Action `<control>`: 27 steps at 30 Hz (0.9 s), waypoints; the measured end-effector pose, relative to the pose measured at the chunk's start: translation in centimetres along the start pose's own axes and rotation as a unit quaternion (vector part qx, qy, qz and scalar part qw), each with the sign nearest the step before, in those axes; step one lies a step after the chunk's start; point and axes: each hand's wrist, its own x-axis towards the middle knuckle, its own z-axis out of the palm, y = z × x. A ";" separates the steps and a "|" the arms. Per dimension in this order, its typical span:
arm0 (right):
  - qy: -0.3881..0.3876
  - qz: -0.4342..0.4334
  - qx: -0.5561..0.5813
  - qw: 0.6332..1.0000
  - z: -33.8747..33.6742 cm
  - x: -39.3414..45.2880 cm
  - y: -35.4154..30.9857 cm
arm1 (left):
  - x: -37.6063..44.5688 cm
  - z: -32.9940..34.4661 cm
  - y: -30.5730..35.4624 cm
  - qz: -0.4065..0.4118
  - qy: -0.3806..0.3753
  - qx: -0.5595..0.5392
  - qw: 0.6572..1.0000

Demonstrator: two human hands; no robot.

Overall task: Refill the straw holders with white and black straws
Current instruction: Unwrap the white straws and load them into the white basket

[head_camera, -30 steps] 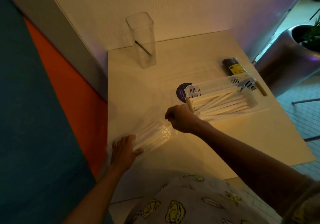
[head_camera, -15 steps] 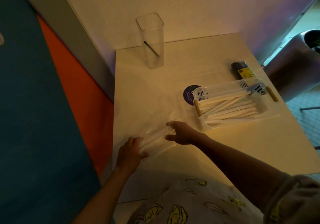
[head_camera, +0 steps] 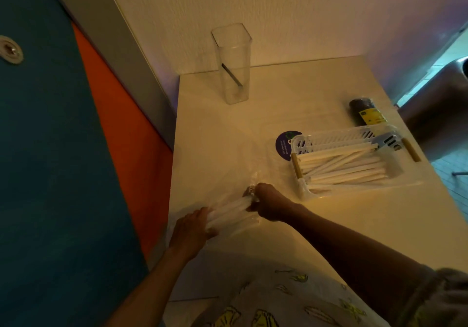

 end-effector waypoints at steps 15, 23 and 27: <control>-0.035 -0.046 0.064 0.996 0.0 0.2 -0.7 | -0.2 -0.6 0.9 -0.009 0.001 -0.023 1.000; -0.011 -0.033 0.111 0.993 -1.0 0.5 0.0 | -0.5 -0.3 1.1 -0.023 0.005 -0.032 0.999; -0.016 -0.047 0.123 0.991 -0.8 0.0 -0.6 | -0.4 -0.3 1.4 -0.026 -0.001 -0.037 0.999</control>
